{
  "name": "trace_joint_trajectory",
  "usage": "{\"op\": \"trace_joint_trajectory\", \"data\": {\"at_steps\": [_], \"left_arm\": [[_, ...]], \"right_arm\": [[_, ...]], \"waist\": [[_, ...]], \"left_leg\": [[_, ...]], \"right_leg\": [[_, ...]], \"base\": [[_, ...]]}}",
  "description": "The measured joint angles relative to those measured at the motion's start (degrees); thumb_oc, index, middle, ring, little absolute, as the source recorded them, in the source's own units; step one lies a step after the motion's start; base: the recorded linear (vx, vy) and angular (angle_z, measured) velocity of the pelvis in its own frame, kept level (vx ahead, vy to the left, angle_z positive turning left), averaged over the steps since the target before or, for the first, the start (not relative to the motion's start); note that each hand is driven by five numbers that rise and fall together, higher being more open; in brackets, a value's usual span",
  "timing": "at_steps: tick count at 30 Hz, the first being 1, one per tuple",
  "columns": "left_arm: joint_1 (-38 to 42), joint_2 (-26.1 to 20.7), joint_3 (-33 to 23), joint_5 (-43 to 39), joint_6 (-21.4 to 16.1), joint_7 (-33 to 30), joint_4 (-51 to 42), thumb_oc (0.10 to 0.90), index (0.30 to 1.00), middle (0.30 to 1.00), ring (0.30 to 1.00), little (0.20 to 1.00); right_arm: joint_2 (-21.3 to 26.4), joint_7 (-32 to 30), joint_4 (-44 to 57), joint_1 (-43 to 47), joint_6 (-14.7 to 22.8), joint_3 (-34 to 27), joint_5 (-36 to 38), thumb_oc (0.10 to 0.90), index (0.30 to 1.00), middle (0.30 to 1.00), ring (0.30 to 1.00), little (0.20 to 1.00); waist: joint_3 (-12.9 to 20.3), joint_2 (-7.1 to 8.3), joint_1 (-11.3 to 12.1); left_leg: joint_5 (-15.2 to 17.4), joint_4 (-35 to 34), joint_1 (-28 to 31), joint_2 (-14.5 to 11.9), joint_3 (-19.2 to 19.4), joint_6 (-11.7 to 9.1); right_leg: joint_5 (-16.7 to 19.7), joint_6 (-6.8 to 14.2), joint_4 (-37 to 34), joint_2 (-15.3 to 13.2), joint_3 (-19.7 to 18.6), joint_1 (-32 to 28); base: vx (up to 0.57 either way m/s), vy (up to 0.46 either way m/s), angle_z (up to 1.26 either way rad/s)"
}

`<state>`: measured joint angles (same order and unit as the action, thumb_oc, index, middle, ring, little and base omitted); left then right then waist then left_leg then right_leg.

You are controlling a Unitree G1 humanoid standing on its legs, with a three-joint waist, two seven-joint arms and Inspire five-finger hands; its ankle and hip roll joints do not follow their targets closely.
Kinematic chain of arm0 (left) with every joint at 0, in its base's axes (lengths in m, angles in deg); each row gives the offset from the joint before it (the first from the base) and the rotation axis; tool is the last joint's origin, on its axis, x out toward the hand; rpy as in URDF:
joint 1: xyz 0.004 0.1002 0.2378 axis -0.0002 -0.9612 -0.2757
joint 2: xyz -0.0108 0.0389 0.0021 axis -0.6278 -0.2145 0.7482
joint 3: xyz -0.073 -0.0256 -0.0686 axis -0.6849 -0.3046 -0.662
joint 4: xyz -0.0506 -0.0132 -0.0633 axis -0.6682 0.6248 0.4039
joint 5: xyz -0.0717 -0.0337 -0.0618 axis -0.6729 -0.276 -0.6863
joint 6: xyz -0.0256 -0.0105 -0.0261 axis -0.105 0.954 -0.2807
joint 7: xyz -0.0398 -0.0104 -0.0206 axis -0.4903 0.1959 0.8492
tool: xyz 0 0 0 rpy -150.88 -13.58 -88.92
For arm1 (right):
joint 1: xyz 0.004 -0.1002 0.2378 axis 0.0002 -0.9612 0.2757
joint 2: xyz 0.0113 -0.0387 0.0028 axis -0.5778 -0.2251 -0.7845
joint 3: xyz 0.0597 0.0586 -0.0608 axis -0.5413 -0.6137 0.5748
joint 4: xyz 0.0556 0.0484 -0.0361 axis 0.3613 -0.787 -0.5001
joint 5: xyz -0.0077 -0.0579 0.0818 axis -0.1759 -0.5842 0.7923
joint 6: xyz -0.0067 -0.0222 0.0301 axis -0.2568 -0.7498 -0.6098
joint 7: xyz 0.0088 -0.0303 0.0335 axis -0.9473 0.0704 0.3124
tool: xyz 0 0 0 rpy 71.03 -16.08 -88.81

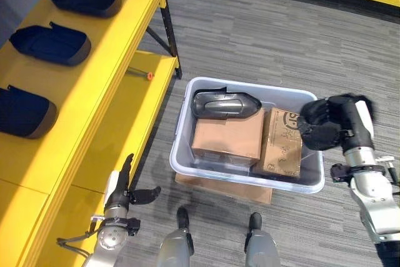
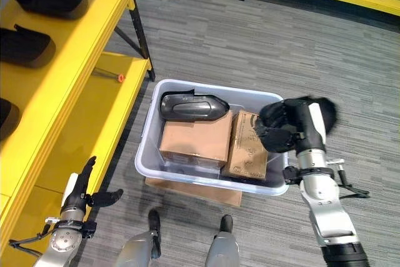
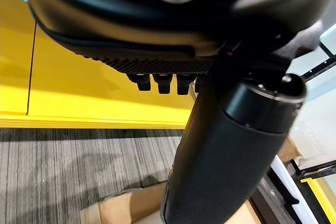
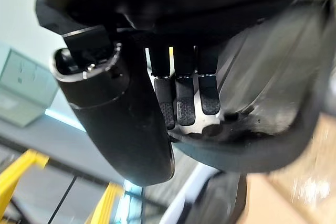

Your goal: Move parts from the plastic box to the shelf.

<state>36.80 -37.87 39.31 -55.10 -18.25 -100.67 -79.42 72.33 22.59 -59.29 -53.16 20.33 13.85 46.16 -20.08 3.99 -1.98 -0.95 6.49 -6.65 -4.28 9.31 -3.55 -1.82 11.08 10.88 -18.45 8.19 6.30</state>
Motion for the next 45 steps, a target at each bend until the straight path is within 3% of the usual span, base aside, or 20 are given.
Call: {"op": "trace_joint_trajectory", "data": {"at_steps": [6, 12, 36, 45], "left_arm": [[-1.5, 2.3, 0.2, 0.0, -0.1, 1.5, 0.0, 0.900, 1.000, 1.000, 1.000, 1.000], [-1.7, 2.3, 0.2, -0.1, -0.1, 1.8, 0.0, 0.900, 1.000, 1.000, 1.000, 1.000], [-2.6, 4.0, 1.3, -0.4, -0.1, 1.7, 0.1, 0.900, 1.000, 1.000, 1.000, 1.000], [-2.6, 4.0, 2.0, -0.4, -0.1, 1.6, 0.3, 0.900, 1.000, 1.000, 1.000, 1.000]], "right_arm": [[3.9, 0.4, 0.1, -2.0, 0.0, -1.3, 2.0, 0.400, 0.300, 0.300, 0.300, 0.300], [5.0, 2.1, 0.6, -3.7, -0.1, -1.3, 4.2, 0.400, 0.300, 0.300, 0.300, 0.300], [6.0, 2.2, 1.1, -2.8, -0.1, 0.0, 4.1, 0.400, 0.300, 0.300, 0.300, 0.300], [6.5, 1.6, 1.0, 2.4, -0.1, 5.9, 3.9, 0.400, 0.300, 0.300, 0.300, 0.300]], "waist": [[2.9, -1.37, -2.4], [3.9, -2.93, -2.5], [5.4, -2.67, -2.4], [5.8, -2.14, -2.1]], "left_leg": [[-0.5, -2.1, 2.0, -1.1, 0.8, -0.7], [-0.9, -3.3, 2.9, -1.3, 1.5, -0.9], [-1.3, -4.0, 3.6, -1.5, 1.9, -0.8], [-1.5, -4.1, 3.5, -1.5, 1.7, -0.8]], "right_leg": [[0.3, -0.1, -1.5, 1.3, -0.3, -1.0], [0.3, -0.2, -1.6, 1.7, -0.9, -1.0], [0.4, -0.2, -1.5, 1.9, -1.4, -0.9], [0.4, -0.2, -1.4, 1.9, -1.3, -0.9]], "base": [[0.04, -0.016, -0.10], [0.02, -0.002, -0.05], [0.00, 0.000, 0.00], [0.00, 0.000, 0.00]]}}
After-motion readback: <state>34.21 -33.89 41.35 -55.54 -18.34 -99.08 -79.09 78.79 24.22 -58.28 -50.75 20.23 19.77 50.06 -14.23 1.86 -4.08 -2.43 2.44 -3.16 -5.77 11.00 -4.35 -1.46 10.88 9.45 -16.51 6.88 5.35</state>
